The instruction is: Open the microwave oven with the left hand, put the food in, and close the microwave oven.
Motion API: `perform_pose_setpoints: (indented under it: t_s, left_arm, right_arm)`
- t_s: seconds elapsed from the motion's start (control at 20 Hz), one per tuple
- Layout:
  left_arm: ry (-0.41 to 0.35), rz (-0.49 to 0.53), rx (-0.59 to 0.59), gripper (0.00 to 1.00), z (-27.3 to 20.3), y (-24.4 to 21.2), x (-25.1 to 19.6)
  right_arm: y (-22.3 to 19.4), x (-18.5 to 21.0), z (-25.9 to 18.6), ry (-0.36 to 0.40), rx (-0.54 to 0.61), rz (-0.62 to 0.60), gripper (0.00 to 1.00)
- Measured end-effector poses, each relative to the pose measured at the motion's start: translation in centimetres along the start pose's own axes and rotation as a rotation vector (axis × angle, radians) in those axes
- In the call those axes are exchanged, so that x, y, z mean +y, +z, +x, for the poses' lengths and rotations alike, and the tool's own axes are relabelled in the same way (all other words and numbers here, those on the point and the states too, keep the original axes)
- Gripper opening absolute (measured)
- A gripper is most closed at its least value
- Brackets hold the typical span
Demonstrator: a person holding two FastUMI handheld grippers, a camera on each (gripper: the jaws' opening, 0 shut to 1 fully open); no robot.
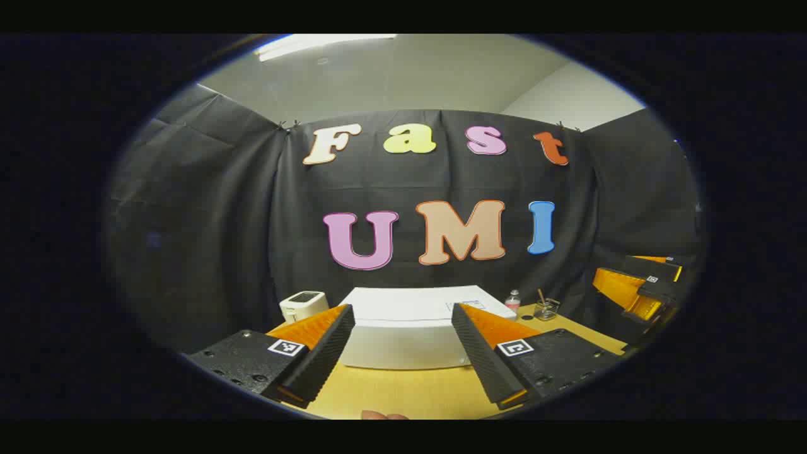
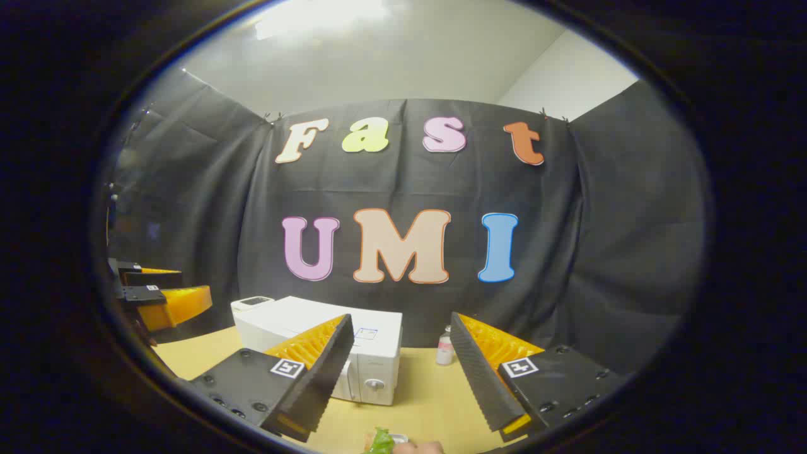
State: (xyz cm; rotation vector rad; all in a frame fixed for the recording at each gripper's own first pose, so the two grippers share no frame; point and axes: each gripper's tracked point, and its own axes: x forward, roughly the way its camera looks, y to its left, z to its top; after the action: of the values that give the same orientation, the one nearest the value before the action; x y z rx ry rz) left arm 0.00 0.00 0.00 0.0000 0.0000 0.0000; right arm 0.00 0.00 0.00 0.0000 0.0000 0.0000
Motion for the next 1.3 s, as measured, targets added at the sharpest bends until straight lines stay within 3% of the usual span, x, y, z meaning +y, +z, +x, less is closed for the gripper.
perform_pose_setpoints:
  t_s: [0.05,0.1,0.75,1.3]
  left_arm:
    - [-0.003,0.0,0.003,0.95,0.0,-0.1,-0.2]
    - [-0.006,0.0,0.008,0.92,0.0,-0.2,-0.4]
    - [-0.025,0.036,0.02,0.95,-0.1,0.0,-1.9]
    - [-0.007,0.077,0.003,0.92,1.2,0.2,-0.4]
  right_arm:
    - [0.1,-0.2,0.0,0.0,-0.001,0.0,0.96]
    - [0.1,-0.3,0.1,0.001,-0.003,-0.001,0.96]
    - [0.1,-0.7,0.0,0.035,-0.012,0.0,0.96]
    - [0.4,-0.7,-0.5,0.045,-0.016,0.004,0.96]
